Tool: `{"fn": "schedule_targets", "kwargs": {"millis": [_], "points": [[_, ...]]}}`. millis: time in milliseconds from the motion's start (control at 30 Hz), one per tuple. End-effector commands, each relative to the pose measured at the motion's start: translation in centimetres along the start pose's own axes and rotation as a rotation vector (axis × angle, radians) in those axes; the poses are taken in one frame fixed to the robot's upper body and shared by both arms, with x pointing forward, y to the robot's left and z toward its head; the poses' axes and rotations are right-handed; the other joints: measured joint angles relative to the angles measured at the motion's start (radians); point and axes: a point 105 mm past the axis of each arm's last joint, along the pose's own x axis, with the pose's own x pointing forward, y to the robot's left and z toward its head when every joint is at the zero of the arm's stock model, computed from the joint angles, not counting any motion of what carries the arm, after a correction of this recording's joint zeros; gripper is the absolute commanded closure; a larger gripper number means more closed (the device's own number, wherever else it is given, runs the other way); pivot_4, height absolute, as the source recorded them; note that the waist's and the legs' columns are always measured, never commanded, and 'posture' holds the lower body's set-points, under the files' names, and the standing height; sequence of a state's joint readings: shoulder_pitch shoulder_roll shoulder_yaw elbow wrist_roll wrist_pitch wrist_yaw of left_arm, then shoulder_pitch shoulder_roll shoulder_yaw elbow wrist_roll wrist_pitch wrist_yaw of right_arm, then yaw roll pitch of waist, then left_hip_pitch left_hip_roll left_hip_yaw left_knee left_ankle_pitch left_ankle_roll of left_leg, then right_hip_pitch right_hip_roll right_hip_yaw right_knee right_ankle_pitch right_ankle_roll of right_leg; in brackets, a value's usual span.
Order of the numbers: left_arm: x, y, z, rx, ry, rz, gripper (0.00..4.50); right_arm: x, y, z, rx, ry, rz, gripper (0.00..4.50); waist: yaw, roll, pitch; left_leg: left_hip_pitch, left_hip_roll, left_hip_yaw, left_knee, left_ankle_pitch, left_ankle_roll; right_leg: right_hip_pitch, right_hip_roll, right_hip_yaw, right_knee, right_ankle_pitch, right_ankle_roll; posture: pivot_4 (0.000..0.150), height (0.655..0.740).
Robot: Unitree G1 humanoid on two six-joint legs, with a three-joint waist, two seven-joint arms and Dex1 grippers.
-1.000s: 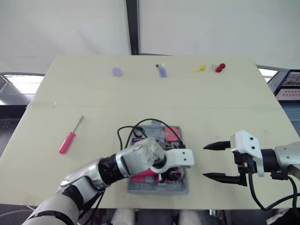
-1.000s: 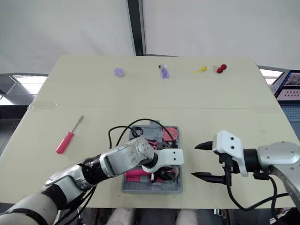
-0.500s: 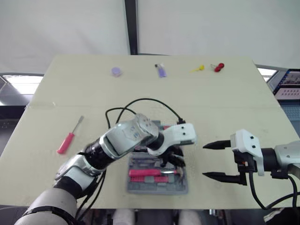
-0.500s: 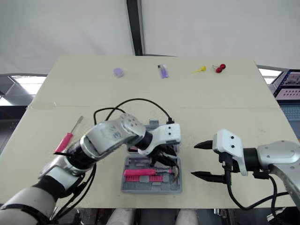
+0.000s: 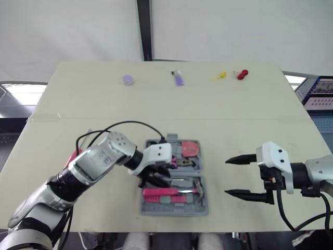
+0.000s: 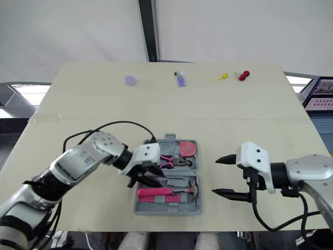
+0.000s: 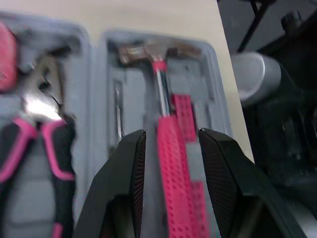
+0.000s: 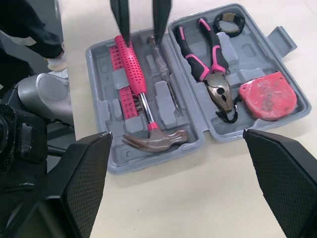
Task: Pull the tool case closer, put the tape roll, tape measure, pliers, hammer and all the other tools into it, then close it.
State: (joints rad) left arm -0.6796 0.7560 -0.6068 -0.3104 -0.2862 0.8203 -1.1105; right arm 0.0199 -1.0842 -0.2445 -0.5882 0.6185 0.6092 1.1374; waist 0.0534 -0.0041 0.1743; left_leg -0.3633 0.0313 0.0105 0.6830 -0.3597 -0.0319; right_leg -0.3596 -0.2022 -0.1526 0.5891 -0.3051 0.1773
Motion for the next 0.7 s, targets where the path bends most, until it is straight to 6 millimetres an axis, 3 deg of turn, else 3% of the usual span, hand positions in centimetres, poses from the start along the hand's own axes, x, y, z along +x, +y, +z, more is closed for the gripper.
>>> {"fn": "schedule_targets", "kwargs": {"millis": [33, 167, 267, 367, 567, 667, 700], "points": [[0.9, -0.6, -0.4, 0.082, 0.035, 0.003, 2.70, -0.1, -0.1, 0.7, -0.027, -0.020, -0.002, 0.00, 0.006, 0.000, 0.000, -0.001, 0.000, 0.000, 0.001, 0.000, 0.000, 0.000, 0.000, 0.000, 0.000, 0.000, 0.000, 0.150, 0.7400], [1.8, -0.2, 0.0, 0.092, 0.000, 0.041, 2.70, -0.1, -0.1, 0.8, -0.029, -0.022, -0.003, 0.00, 0.015, 0.000, 0.000, -0.002, 0.000, -0.001, 0.002, 0.000, 0.000, 0.000, 0.000, 0.000, 0.000, 0.000, 0.000, 0.150, 0.7400], [2.0, -0.1, 0.4, 0.097, -0.022, 0.054, 1.92, -0.1, 0.0, 0.8, -0.028, -0.022, -0.002, 0.00, 0.014, 0.000, 0.000, -0.002, 0.000, -0.001, 0.002, 0.000, 0.000, 0.000, 0.000, 0.000, 0.000, 0.000, 0.000, 0.150, 0.7400], [2.1, -0.2, 0.5, 0.097, -0.028, 0.051, 0.54, -0.1, 0.1, 0.8, -0.027, -0.022, 0.000, 0.00, 0.012, 0.000, 0.000, -0.002, 0.000, -0.001, 0.002, 0.000, 0.000, 0.000, 0.000, 0.000, 0.000, 0.000, 0.000, 0.150, 0.7400], [2.3, -0.2, 0.4, 0.072, -0.023, 0.049, 0.54, -0.1, 0.0, 0.8, -0.027, -0.023, -0.001, 0.00, 0.013, 0.000, 0.000, -0.002, 0.000, -0.001, 0.002, 0.000, 0.000, 0.000, 0.000, 0.000, 0.000, 0.000, 0.000, 0.150, 0.7400], [2.3, 0.0, 0.3, 0.060, -0.023, 0.056, 1.33, -0.1, 0.0, 0.8, -0.027, -0.024, -0.002, 0.00, 0.013, 0.000, 0.000, -0.002, 0.000, -0.001, 0.002, 0.000, 0.000, 0.000, 0.000, 0.000, 0.000, 0.000, 0.000, 0.150, 0.7400], [2.3, 0.0, 0.3, 0.060, -0.023, 0.057, 1.83, -0.1, 0.0, 0.7, -0.027, -0.024, -0.002, 0.00, 0.013, 0.000, 0.000, -0.002, 0.000, -0.001, 0.002, 0.000, 0.000, 0.000, 0.000, 0.000, 0.000, 0.000, 0.000, 0.150, 0.7400]]}}
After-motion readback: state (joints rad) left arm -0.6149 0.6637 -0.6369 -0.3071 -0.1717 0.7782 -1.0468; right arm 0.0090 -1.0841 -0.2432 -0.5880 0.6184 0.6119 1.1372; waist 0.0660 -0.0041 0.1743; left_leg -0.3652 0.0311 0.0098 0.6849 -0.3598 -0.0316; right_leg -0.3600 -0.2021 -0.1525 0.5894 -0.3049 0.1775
